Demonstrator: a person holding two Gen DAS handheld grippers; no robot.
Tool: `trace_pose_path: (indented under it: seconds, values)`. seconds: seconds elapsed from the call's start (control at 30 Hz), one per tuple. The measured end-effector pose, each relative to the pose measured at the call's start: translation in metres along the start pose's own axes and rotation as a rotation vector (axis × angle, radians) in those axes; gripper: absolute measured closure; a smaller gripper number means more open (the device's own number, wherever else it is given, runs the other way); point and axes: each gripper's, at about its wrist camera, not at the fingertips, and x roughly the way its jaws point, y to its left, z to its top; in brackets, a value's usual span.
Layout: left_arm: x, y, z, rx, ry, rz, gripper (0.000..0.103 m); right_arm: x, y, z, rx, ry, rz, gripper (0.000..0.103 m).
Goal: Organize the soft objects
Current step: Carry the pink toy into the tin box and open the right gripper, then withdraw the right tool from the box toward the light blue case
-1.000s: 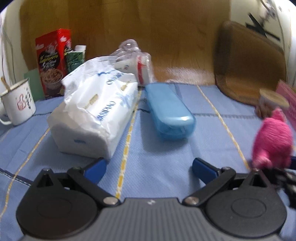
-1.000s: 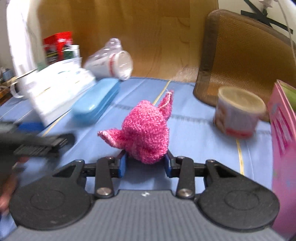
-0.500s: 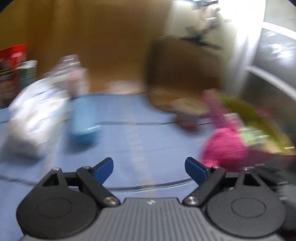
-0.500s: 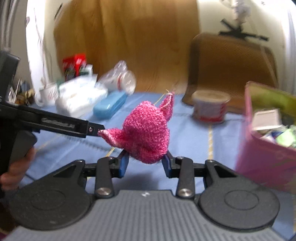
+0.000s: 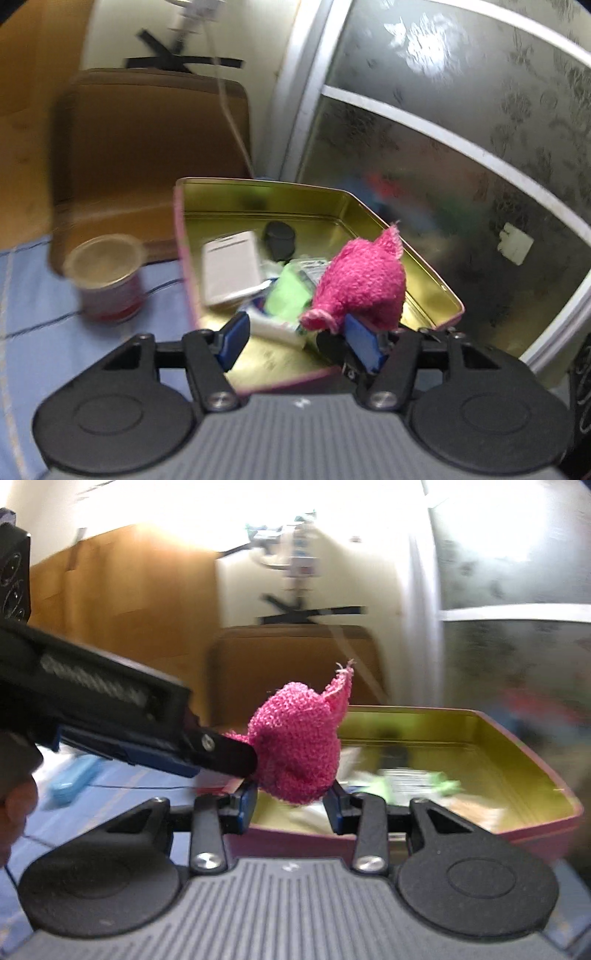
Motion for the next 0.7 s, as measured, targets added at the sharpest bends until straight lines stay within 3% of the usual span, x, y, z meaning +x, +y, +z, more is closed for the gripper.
trace_pose_path:
  seconds: [0.17,0.27,0.53,0.7]
  values:
    - [0.033,-0.010,0.008,0.006,0.010,0.127,0.044,0.021,-0.026,-0.002,0.000,0.046,-0.085,0.037]
    - [0.032,-0.008,0.009,0.016,0.000,0.148,0.042,0.014,-0.036,-0.005,0.031,0.018,-0.090,0.036]
    - [0.003,-0.010,0.002,0.147,-0.059,0.344,0.040,-0.008,-0.042,-0.003,0.126,-0.056,-0.098,0.036]
    - [-0.019,-0.003,-0.009,0.180,-0.078,0.413,0.040,-0.021,-0.038,0.004,0.174,-0.097,-0.092,0.036]
